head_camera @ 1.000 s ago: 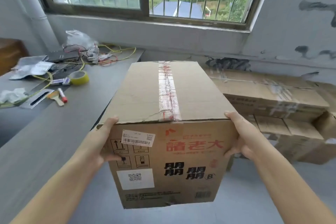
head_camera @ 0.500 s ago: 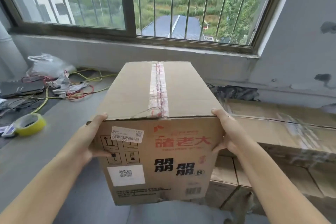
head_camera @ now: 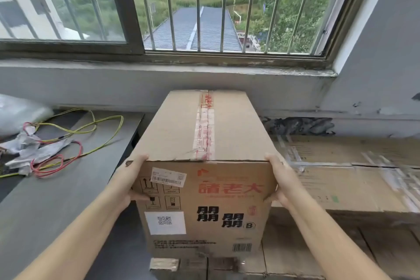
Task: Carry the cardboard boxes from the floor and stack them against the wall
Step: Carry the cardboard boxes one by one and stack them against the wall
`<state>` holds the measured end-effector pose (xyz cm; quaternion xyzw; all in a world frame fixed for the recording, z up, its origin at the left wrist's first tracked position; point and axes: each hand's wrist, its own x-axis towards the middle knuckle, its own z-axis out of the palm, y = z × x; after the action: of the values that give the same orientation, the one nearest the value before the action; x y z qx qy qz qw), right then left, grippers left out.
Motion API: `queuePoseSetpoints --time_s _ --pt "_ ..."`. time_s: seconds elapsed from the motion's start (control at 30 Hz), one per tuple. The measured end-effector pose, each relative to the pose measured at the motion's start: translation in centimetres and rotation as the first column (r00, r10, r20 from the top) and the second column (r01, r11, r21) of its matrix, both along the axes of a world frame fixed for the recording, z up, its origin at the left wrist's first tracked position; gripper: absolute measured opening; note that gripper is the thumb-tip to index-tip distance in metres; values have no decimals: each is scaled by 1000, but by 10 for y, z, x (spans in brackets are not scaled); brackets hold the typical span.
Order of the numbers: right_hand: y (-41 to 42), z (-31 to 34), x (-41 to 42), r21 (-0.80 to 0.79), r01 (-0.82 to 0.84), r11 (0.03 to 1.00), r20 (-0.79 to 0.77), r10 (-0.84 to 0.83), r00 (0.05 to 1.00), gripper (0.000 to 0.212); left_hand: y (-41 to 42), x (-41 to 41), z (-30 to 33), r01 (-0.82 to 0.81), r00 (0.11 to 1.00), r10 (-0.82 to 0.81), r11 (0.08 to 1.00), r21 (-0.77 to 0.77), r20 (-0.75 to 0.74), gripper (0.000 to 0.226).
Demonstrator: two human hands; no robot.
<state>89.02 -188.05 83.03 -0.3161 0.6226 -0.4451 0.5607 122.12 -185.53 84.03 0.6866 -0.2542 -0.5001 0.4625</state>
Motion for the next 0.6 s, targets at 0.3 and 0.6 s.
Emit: queuePoseSetpoints --time_s 0.3,0.6 --pt "11 -109 -14 147 60 987 19 -64 998 48 -6 -18 -106 101 995 -97 985 136 -36 18" --pt "-12 -111 -19 126 70 989 72 -80 994 51 -18 -25 -113 66 990 -58 996 62 -132 32"
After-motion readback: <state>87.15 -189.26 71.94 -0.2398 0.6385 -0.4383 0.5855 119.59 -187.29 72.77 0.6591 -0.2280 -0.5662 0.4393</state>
